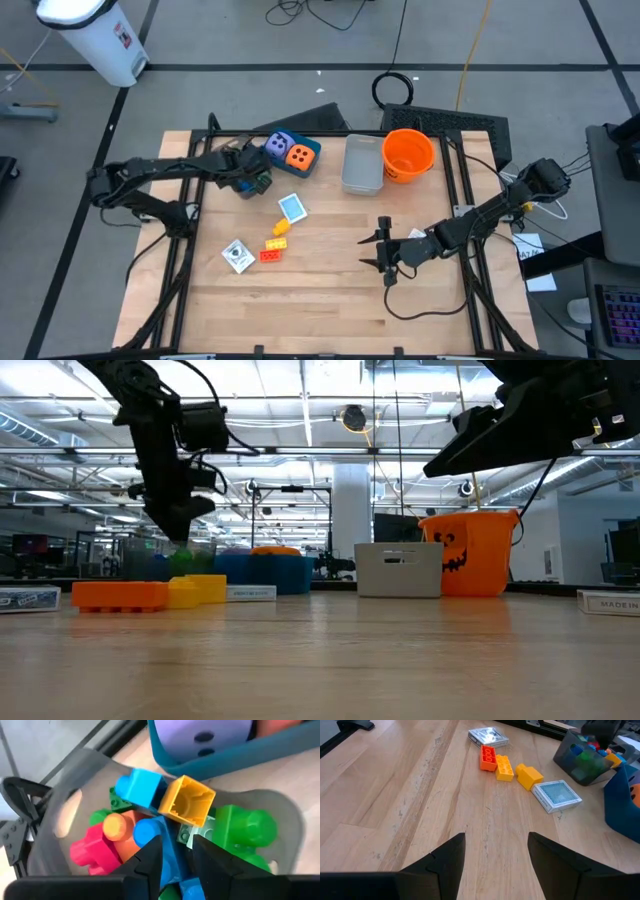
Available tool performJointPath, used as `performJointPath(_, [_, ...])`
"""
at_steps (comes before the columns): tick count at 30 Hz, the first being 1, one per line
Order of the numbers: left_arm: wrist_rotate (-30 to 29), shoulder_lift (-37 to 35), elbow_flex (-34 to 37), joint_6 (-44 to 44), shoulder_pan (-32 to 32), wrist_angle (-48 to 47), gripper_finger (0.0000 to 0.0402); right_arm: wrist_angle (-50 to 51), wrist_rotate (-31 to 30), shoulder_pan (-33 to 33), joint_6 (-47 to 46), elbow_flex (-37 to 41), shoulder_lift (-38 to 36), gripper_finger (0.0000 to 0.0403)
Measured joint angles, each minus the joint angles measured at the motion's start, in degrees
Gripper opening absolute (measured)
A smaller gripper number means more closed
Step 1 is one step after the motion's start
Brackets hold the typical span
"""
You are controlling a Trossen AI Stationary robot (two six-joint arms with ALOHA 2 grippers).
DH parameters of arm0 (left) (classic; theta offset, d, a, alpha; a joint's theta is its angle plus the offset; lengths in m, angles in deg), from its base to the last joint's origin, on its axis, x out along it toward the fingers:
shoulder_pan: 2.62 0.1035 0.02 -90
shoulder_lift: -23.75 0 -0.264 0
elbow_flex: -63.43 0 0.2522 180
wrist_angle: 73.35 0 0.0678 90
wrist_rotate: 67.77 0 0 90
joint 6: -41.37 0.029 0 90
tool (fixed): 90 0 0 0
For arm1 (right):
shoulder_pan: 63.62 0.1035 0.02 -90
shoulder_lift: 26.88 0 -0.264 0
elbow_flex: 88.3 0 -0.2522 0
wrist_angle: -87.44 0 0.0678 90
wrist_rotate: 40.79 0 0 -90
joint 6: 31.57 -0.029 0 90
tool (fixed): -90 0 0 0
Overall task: Pick & Place Toys
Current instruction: Put the brown deck of cards into the gray bin
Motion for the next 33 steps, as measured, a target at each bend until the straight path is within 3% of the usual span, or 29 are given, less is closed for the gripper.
performJointPath(6, [1.04,-9.52,-0.82,0.00,-1.07,-0.20,0.0118,-0.02,0.00,0.00,0.01,0.00,0.00,0.0210])
performJointPath(14, [11.43,-24.15,-2.16,1.50,-5.25,3.52,0.0118,0.00,0.00,0.00,0.01,0.00,0.00,0.0210])
performJointPath(20, [11.95,-31.59,-1.98,3.48,-11.51,5.84,0.0118,0.00,0.02,0.00,-0.65,0.00,0.00,0.0210])
performJointPath(26, [12.09,-33.43,4.83,5.69,-19.24,19.05,0.0118,0.02,0.03,0.00,-1.91,0.00,0.00,0.0210])
performJointPath(33, [13.48,-31.36,20.08,7.03,-26.25,45.28,0.0118,0.02,0.02,0.00,-1.92,0.00,0.00,0.0210])
